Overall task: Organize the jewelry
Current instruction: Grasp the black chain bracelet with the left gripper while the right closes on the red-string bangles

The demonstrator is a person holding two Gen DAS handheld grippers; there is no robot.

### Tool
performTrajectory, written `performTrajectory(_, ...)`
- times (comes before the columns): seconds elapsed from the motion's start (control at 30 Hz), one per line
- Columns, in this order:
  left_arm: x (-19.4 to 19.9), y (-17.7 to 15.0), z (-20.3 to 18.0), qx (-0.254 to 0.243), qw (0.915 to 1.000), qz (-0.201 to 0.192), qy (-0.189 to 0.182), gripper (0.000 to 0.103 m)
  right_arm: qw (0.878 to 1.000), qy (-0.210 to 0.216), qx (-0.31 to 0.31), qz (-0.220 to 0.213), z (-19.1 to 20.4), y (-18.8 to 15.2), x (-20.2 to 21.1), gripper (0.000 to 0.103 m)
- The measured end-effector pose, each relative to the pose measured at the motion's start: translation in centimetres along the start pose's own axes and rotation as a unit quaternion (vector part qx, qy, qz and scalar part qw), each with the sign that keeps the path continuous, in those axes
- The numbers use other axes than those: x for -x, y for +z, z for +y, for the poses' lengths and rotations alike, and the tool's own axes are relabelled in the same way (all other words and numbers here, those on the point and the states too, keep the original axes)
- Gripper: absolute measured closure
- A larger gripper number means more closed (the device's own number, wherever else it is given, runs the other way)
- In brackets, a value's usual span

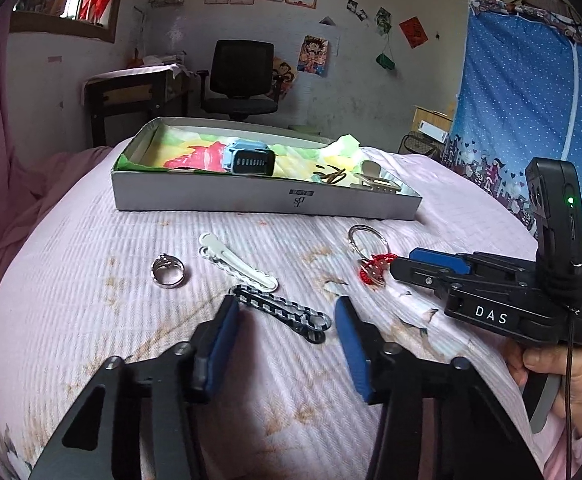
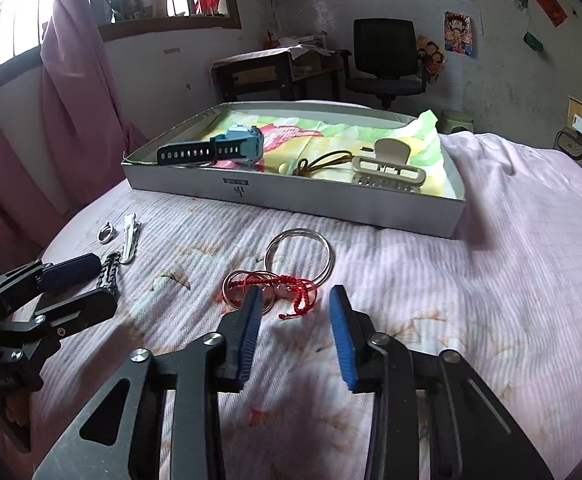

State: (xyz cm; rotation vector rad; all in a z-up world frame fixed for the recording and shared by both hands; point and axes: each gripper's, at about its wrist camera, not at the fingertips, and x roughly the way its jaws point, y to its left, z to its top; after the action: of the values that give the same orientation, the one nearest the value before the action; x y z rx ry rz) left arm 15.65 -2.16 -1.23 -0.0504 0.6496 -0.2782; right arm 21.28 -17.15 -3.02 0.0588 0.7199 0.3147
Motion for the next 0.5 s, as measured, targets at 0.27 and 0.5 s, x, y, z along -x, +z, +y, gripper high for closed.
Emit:
performTrajectory(0.27,0.5,-0.3,1.1,0.024,0.9997,-0.004,0.009,0.082,1.000,0.004,-0.008,0.011,-0.4,-0.2,-0.7,0.093)
performTrajectory(0.5,0.6,-0.3,1.3,0.031,0.9994,-0.010,0.012,0.085,1.000,-0.008,-0.006,0.006,0.0,-0.4,-0.6,0.096)
